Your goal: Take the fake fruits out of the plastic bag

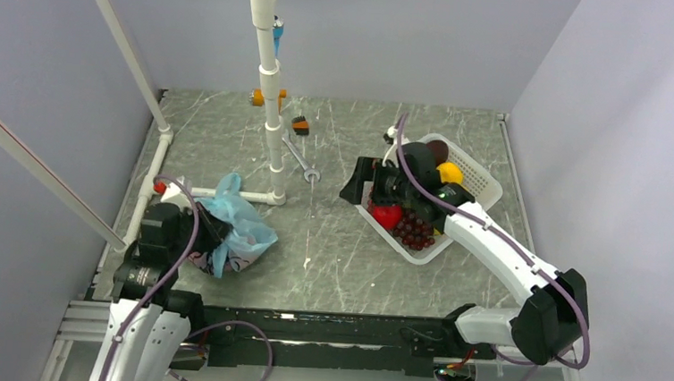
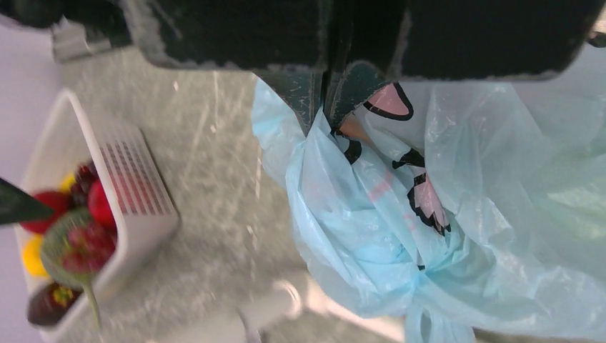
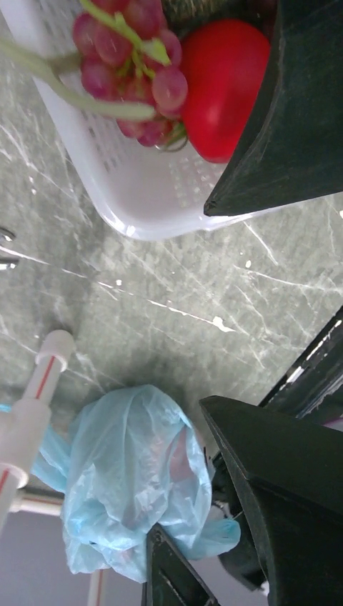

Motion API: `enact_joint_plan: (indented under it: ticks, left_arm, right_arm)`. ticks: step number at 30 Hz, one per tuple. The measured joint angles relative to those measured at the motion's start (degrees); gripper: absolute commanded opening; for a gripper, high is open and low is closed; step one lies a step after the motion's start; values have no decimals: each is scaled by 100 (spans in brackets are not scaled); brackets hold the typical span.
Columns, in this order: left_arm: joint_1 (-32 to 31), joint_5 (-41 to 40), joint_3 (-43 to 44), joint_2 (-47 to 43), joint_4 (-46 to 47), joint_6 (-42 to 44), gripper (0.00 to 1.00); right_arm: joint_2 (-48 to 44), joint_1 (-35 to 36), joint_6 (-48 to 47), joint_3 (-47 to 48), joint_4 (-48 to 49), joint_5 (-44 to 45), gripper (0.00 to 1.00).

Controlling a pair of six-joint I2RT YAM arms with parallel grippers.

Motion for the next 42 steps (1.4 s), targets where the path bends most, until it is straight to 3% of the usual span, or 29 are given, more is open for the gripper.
enact_joint_plan:
  ticks: [7,10,17,20,22,24,26,27,28,30,35,42]
  left_arm:
    - [-1095,494,-387,-308,-72,-673,0]
    - [-2076,341,-424,-72,131,-990,0]
    - [-5296,-1235,492,2149,332,-1460,0]
    - [-5925,-1742,796,2754,444,-1561,1]
    - [-6059,-1904,796,2868,455,-1637,2]
    - [-6109,-2020,756,2848,446,-1709,16]
    - [-6151,-2127,660,2706,450,-1790,56]
    - [-6172,-2149,595,2594,444,-1801,70]
    - [-6196,-2155,496,2415,446,-1902,76]
    - [-6210,-2085,367,2094,439,-1945,80]
    - [-6216,-2055,470,1274,76,-2006,80]
    - [-6220,-2889,1770,592,-1462,-2253,81]
  right_arm:
    - [-129,669,138,-15,-57,809,100]
    - [-258,669,358,-33,-9,1202,100]
    - [-210,667,330,-9,-13,1423,100]
    - [-221,682,120,-17,7,1137,100]
    - [-304,695,-15,-94,59,964,100]
    - [-496,704,-125,-282,142,774,100]
    - [-684,715,-199,-479,262,490,100]
    - [-734,726,-227,-546,313,369,100]
    - [-754,745,-256,-599,382,214,100]
    - [-706,861,-295,-656,529,-52,100]
    - [-483,1526,-361,-684,872,-361,100]
    - [-264,2352,-308,-732,1412,-400,95]
